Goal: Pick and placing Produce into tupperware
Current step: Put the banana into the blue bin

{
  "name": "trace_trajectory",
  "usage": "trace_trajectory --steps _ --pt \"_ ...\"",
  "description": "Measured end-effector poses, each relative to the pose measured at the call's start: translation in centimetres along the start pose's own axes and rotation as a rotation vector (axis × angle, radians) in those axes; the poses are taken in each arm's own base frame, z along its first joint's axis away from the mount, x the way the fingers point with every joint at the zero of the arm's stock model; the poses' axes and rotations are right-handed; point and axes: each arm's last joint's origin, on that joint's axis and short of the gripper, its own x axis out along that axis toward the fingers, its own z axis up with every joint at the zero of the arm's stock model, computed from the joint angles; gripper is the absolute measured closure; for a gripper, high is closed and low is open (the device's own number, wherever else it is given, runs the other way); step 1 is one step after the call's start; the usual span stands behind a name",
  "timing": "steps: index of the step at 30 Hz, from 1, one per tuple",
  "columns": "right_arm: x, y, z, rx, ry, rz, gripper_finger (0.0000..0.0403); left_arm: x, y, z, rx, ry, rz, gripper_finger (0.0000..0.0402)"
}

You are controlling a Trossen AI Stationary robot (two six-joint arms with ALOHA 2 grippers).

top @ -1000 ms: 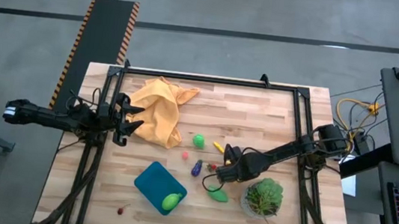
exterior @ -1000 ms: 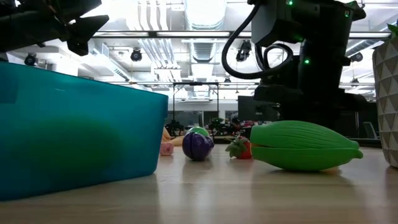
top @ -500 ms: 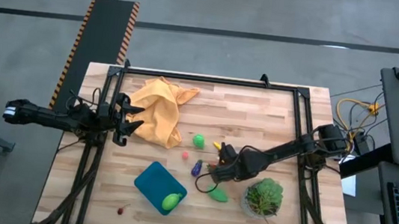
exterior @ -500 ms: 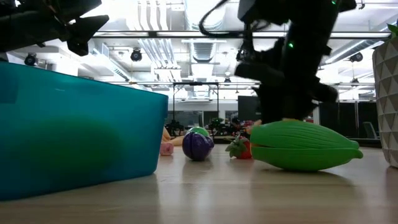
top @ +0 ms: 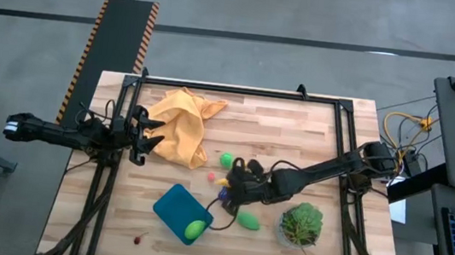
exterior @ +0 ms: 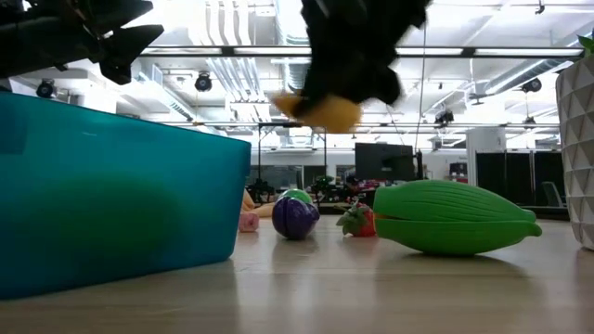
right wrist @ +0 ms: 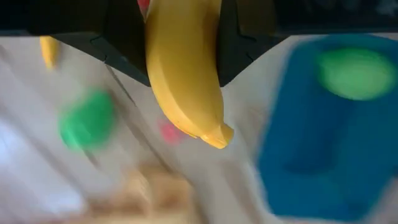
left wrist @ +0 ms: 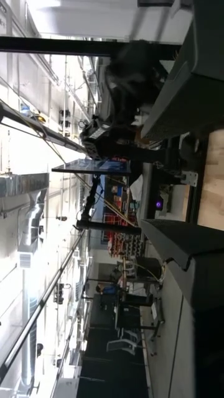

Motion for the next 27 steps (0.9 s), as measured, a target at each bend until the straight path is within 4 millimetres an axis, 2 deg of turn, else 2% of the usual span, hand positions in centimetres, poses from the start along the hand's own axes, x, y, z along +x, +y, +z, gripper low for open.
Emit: trace_trajectory --steps 5,10,18,27 --pt "-1.2 2.2 2.3 -0.116 -0.161 0.177 0.0269 0.0 0.0 0.0 0.002 0.000 0.000 0.0196" --pt "-2.4 4.1 3.2 -0.235 -0.296 0.355 0.0271 0.0 0.0 0.0 0.003 0.000 0.000 0.0196" --pt "-2.8 4.5 3.6 -0.209 -0.308 0.396 0.0267 0.0 0.0 0.0 0.002 0.000 0.000 0.0196" --pt "-2.1 4.7 3.1 -0.223 -0.289 0.394 0.0267 0.0 0.0 0.0 0.002 0.000 0.000 0.0196"
